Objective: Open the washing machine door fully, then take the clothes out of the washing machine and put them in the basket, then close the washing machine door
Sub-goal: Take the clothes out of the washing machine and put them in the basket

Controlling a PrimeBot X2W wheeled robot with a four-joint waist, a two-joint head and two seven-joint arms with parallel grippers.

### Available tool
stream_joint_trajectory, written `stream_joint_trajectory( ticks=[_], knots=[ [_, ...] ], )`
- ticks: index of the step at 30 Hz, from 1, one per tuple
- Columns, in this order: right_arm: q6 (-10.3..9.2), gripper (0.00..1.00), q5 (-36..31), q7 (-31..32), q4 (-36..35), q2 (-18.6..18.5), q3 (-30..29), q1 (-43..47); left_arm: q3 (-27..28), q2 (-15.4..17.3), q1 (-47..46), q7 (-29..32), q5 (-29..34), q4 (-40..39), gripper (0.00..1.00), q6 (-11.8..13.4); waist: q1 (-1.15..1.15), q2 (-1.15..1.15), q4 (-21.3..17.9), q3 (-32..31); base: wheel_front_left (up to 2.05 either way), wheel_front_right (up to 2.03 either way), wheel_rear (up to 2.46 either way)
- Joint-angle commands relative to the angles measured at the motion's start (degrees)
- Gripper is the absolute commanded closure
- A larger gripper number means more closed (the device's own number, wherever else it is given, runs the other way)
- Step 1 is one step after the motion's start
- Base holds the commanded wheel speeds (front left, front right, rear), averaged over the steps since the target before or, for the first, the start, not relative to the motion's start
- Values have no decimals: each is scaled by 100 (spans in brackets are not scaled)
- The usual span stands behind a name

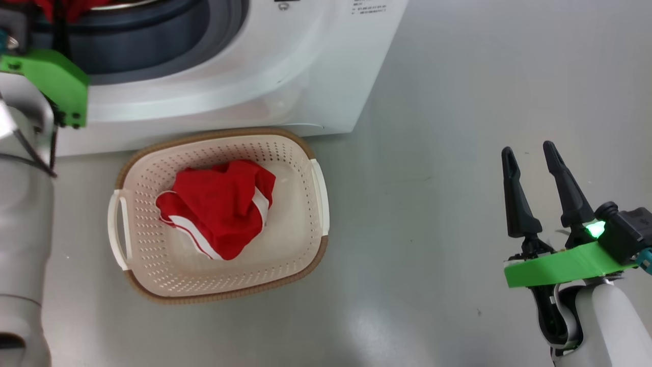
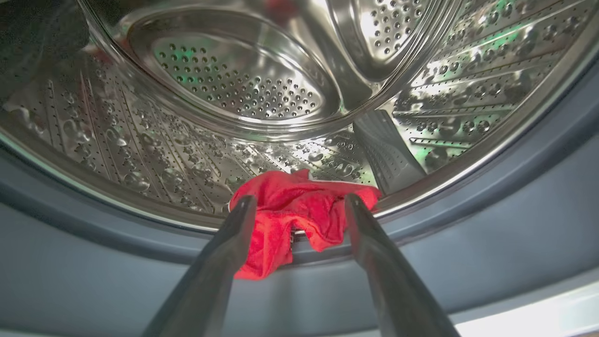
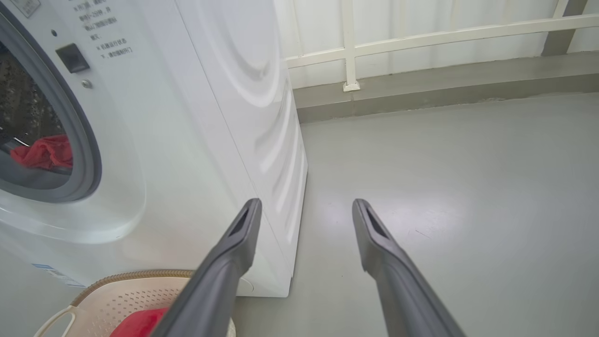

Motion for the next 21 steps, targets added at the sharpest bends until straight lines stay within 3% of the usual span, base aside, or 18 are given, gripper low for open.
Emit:
stream_joint_trajectory(
  ticks=[1, 9, 21],
  knots=[
    [37, 0, 52, -36, -145, 11, 162, -53, 99, 313, -102, 35, 35, -55, 0, 78, 0, 0, -61, 92, 0, 0, 0],
    [37, 0, 105, -36, -180, 12, 197, -188, 63, 490, -730, 145, 2, 712, 0, 162, 0, 0, -191, 393, 0, 0, 0],
    [37, 0, 204, -36, -222, 12, 297, -357, 4, 742, -1219, 193, -91, 1131, 0, 311, 0, 0, -408, 734, 0, 0, 0]
  ],
)
